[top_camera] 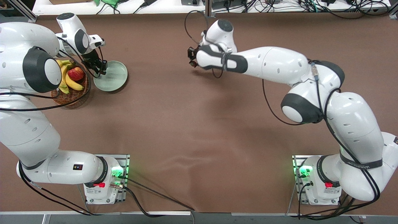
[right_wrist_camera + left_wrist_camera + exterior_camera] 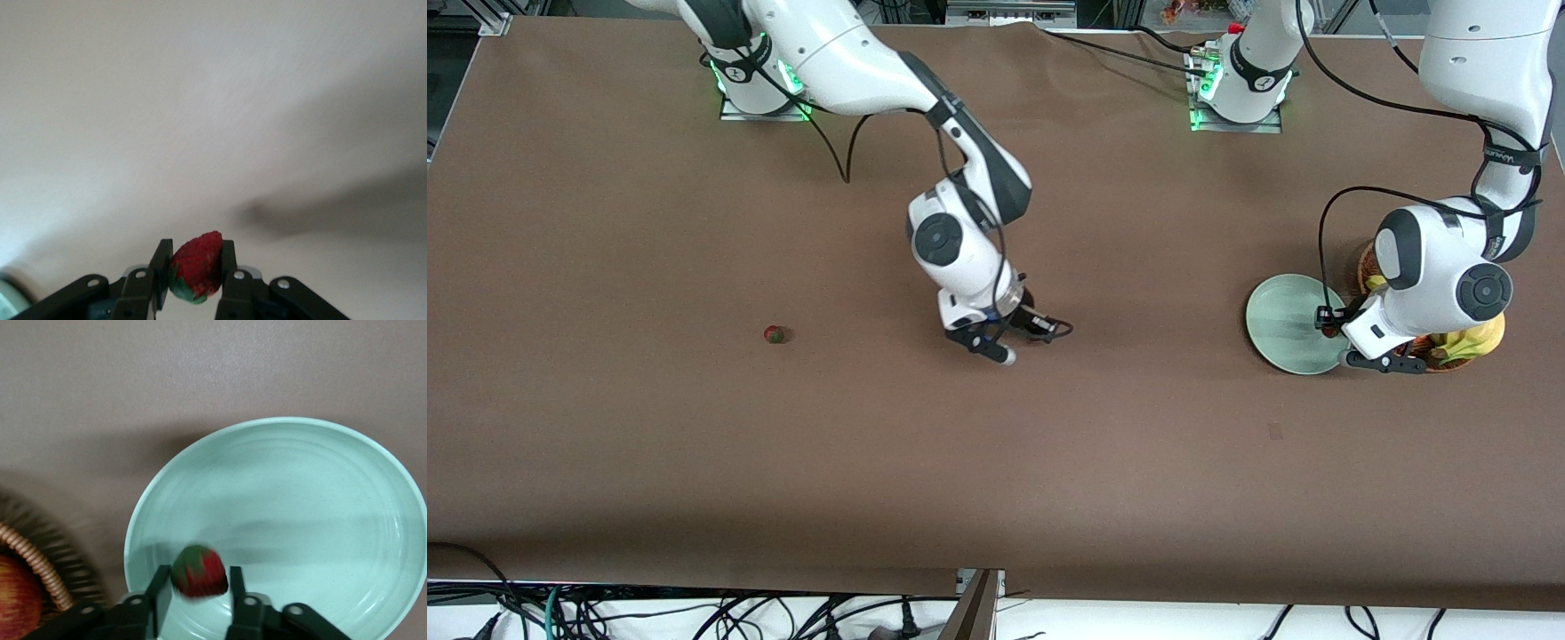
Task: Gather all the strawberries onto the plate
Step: 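Drop the strawberry onto the plate while the right gripper sets another mid-table, then reach the left gripper to the second strawberry while the right reaches the third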
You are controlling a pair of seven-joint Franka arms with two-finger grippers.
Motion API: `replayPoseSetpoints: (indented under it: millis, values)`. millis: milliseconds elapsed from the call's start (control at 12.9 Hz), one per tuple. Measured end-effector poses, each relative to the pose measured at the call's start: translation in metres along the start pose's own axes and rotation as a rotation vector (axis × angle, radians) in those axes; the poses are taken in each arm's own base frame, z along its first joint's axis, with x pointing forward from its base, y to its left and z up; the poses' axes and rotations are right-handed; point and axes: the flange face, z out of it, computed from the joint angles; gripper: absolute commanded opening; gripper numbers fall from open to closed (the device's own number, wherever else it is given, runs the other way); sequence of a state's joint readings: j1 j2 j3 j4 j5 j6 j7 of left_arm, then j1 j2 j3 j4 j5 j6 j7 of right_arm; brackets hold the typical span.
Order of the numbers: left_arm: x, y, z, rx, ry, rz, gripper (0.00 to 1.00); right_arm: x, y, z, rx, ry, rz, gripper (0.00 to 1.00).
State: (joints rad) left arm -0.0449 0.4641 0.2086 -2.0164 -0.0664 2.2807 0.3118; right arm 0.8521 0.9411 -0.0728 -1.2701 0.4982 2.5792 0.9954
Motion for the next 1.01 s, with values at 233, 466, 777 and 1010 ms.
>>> replayPoseSetpoints:
  millis: [233, 466, 777, 1010]
  values:
    - [0.005, 0.002, -0.04, -0.014, 0.002, 0.012, 1.0, -0.078, -0.006, 0.035, 0.118, 0.036, 0.099, 0.51]
    - [0.002, 0.02, -0.093, -0.052, 0.053, -0.001, 1.0, -0.126, -0.008, 0.047, 0.198, 0.033, 0.21, 1.0]
    - [0.004, 0.051, -0.111, -0.064, 0.073, -0.044, 1.0, -0.103, -0.022, 0.028, 0.19, 0.055, 0.272, 1.0]
    - [0.01, 0.117, -0.106, -0.084, 0.077, -0.098, 1.0, -0.045, -0.03, -0.018, -0.005, 0.079, 0.217, 1.0]
